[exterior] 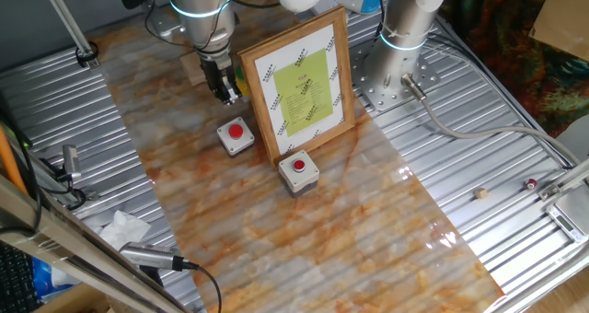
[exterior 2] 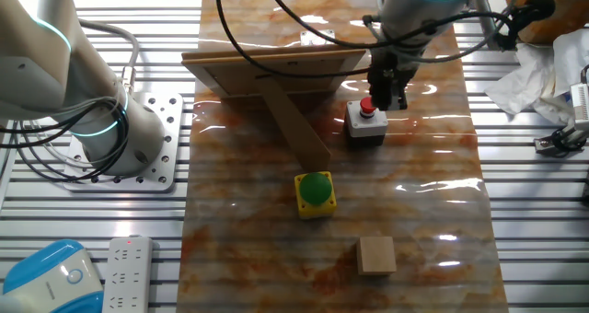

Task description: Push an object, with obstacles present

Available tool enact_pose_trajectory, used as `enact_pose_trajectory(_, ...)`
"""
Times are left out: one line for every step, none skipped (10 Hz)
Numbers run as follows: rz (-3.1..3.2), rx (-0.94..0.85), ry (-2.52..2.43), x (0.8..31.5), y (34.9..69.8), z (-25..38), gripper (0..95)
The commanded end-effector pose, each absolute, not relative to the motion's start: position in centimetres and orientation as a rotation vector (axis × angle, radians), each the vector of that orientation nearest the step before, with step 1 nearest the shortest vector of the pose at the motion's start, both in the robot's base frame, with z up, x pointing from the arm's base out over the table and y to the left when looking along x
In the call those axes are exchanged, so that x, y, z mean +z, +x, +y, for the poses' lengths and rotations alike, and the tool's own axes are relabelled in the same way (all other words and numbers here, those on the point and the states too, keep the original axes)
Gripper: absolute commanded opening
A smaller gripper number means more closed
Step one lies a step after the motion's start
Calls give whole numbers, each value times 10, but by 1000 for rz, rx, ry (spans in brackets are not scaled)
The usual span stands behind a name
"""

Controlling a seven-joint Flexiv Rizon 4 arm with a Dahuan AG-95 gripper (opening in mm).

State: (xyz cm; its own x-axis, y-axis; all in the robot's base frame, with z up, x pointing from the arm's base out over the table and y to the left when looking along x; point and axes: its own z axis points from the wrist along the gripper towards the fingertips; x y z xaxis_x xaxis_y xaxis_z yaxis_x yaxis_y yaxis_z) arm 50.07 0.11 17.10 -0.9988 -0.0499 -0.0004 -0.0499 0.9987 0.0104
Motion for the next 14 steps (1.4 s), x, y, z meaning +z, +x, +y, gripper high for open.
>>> enact_pose_trajectory(3124,-1,-183,173,499,1,0)
enact_pose_trajectory(3123,-2,-197,173,499,1,0)
enact_pose_trajectory(3123,-4,-212,173,499,1,0)
enact_pose_trajectory(3122,-24,-230,173,499,1,0)
enact_pose_trajectory(3122,-26,-240,173,499,0,0)
enact_pose_trajectory(3124,-27,-251,174,498,-3,0)
enact_pose_trajectory(3124,-25,-255,177,496,-8,0)
enact_pose_trajectory(3124,-23,-257,178,494,-12,0)
enact_pose_trajectory(3123,-21,-265,181,492,-19,0)
enact_pose_trajectory(3124,-24,-264,181,491,-22,0)
enact_pose_trajectory(3124,-25,-263,182,489,-29,0)
enact_pose_trajectory(3123,-28,-267,181,488,-33,0)
enact_pose_trajectory(3123,-28,-268,182,487,-46,0)
enact_pose_trajectory(3125,-24,-263,183,486,-52,0)
